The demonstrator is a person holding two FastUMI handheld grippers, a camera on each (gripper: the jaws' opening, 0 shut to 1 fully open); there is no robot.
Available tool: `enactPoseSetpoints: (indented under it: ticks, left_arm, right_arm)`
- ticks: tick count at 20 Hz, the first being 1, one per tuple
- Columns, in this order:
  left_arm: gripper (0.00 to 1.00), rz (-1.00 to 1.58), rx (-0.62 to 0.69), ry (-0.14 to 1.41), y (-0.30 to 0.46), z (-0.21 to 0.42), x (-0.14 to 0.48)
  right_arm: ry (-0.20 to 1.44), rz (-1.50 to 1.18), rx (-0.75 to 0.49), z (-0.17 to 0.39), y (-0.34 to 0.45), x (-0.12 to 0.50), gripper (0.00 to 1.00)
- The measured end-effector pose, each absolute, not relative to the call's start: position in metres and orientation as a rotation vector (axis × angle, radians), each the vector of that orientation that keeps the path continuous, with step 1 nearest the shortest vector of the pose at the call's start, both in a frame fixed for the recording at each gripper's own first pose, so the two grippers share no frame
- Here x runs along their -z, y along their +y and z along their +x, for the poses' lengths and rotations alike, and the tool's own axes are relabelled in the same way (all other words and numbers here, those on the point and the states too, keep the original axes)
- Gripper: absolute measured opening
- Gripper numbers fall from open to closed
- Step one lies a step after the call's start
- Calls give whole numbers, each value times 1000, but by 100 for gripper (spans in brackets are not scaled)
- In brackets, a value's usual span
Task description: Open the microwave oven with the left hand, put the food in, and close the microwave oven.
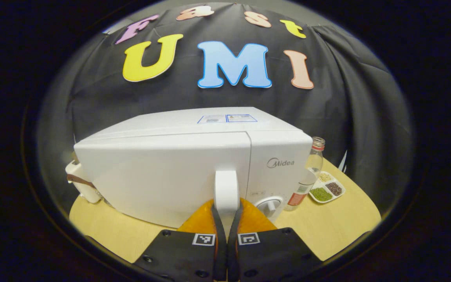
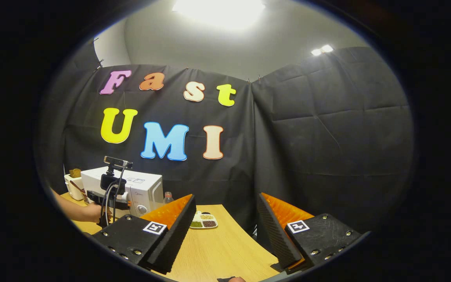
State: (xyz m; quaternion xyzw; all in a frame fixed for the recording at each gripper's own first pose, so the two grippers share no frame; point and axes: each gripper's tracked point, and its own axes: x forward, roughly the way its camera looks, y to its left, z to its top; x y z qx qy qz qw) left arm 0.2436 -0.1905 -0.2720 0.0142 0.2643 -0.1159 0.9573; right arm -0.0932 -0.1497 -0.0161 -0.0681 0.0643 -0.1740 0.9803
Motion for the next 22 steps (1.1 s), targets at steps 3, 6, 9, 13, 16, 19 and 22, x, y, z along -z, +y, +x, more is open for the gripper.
enactPoseSetpoints:
  ticks: [3, 6, 9, 13, 16, 19, 22]
  left_arm:
    - [7, 14, 239, 503, -180, 217, 265]
    - [5, 1, 268, 512, -169, 196, 267]
    - [7, -4, 266, 512, -159, 183, 264]
    - [12, -9, 276, 523, -145, 158, 262]
    - [17, 11, 286, 520, -130, 138, 258]
    - [20, 12, 285, 514, -114, 120, 258]
    - [22, 3, 273, 516, -95, 101, 254]
  right_arm:
    - [126, -132, 327, -83, -145, 18, 96]
    - [135, -114, 276, -69, -133, 27, 96]
    - [139, -87, 221, -59, -116, 31, 96]
    - [128, -92, 153, -50, -95, 32, 96]
    - [132, -79, 101, -44, -78, 36, 96]
    - [141, -63, 52, -38, -58, 41, 96]
    - [145, -58, 8, -33, -39, 44, 96]
